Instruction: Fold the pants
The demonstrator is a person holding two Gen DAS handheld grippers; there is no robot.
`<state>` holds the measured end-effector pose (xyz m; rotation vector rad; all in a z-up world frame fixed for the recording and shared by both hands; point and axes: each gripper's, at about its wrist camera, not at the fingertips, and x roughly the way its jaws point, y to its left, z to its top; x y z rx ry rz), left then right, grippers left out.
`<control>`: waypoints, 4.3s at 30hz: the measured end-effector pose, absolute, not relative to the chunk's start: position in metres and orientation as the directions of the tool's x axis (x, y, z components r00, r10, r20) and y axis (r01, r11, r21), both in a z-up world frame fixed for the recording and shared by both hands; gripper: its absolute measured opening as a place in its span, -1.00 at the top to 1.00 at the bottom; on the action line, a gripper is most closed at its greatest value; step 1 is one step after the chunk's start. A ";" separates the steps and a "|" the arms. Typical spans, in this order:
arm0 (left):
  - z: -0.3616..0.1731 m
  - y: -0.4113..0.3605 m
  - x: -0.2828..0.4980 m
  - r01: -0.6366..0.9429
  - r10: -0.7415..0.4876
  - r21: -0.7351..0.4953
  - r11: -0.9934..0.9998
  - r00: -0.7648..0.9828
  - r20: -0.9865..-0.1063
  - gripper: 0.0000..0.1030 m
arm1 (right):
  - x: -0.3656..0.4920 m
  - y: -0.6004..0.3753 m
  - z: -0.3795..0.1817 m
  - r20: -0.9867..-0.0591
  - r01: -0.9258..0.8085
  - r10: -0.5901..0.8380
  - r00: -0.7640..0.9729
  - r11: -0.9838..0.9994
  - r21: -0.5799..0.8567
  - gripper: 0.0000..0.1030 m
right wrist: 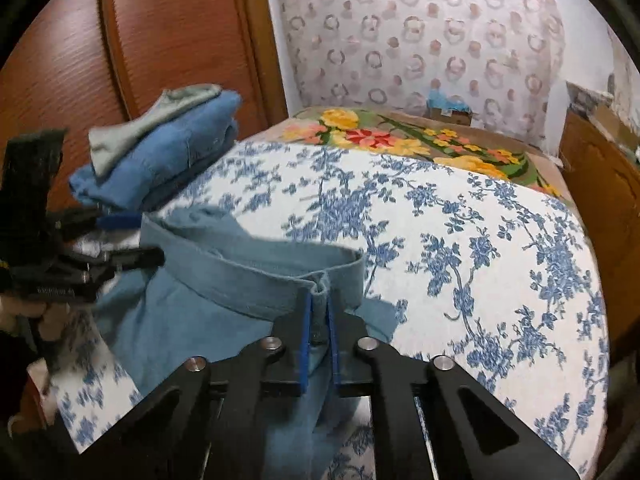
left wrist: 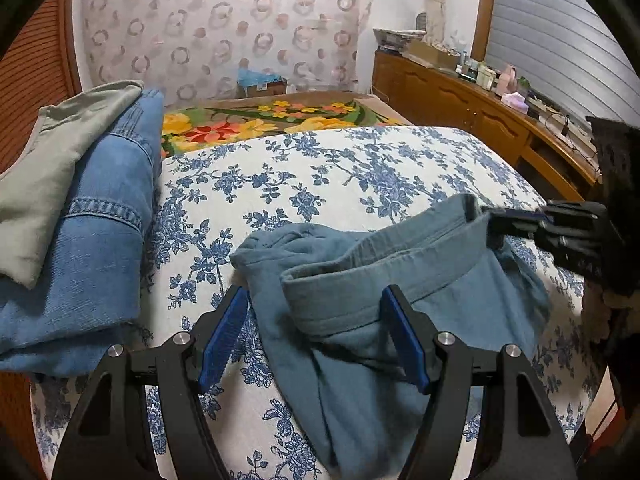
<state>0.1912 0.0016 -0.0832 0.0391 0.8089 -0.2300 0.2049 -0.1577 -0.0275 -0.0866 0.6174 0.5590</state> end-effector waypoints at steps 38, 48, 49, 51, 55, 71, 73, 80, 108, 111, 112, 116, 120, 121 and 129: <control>-0.083 -0.007 0.213 0.252 -0.184 -0.020 0.968 0.650 -0.737 0.56 | 0.218 -0.150 -0.044 -0.639 -0.461 0.398 0.658 0.884 0.076 0.61; -0.079 -0.003 0.192 0.226 -0.159 -0.003 0.974 0.679 -0.717 -0.52 | 0.209 -0.158 -0.037 -0.606 -0.443 0.401 0.687 0.892 0.088 0.40; -0.079 -0.004 0.190 0.229 -0.161 -0.003 0.973 0.677 -0.718 -0.52 | 0.207 -0.160 -0.036 -0.602 -0.440 0.401 0.690 0.893 0.091 0.34; -0.078 -0.006 0.187 0.236 -0.170 -0.009 0.972 0.675 -0.718 -0.53 | 0.201 -0.164 -0.032 -0.593 -0.443 0.411 0.693 0.891 0.099 0.23; -0.080 -0.010 0.184 0.249 -0.180 -0.010 0.969 0.670 -0.720 -0.54 | 0.190 -0.169 -0.028 -0.591 -0.447 0.412 0.694 0.889 0.094 0.00; -0.102 -0.012 0.197 0.259 -0.177 -0.014 0.966 0.621 -0.764 -0.54 | 0.199 -0.162 -0.037 -0.662 -0.449 0.387 0.642 0.890 0.084 -0.15; -0.106 -0.010 0.200 0.256 -0.176 -0.017 0.966 0.613 -0.770 -0.54 | 0.204 -0.160 -0.038 -0.670 -0.446 0.386 0.634 0.891 0.092 -0.17; -0.111 -0.007 0.204 0.250 -0.204 -0.061 0.966 0.602 -0.772 -0.57 | 0.215 -0.153 -0.042 -0.690 -0.433 0.364 0.625 0.898 0.082 -0.24; -0.099 0.020 0.211 0.186 -0.234 -0.148 0.971 0.631 -0.740 -0.58 | 0.215 -0.142 -0.047 -0.668 -0.473 0.383 0.638 0.879 0.052 0.04; -0.099 0.024 0.212 0.179 -0.228 -0.146 0.973 0.641 -0.733 -0.58 | 0.215 -0.142 -0.047 -0.666 -0.474 0.388 0.636 0.879 0.060 0.06; -0.100 0.024 0.213 0.175 -0.223 -0.143 0.974 0.639 -0.736 -0.55 | 0.215 -0.142 -0.046 -0.666 -0.473 0.390 0.636 0.879 0.062 0.07; -0.103 0.021 0.214 0.182 -0.223 -0.138 0.974 0.629 -0.745 -0.39 | 0.215 -0.144 -0.046 -0.664 -0.469 0.392 0.636 0.881 0.071 0.12; -0.106 0.019 0.217 0.189 -0.228 -0.140 0.972 0.619 -0.751 -0.28 | 0.216 -0.149 -0.045 -0.661 -0.460 0.397 0.637 0.884 0.088 0.31; -0.107 0.018 0.218 0.193 -0.233 -0.143 0.971 0.616 -0.752 -0.23 | 0.216 -0.150 -0.045 -0.660 -0.459 0.401 0.636 0.883 0.095 0.44; -0.109 0.018 0.224 0.207 -0.268 -0.177 0.962 0.607 -0.748 -0.08 | 0.218 -0.153 -0.045 -0.657 -0.472 0.439 0.613 0.870 0.141 0.71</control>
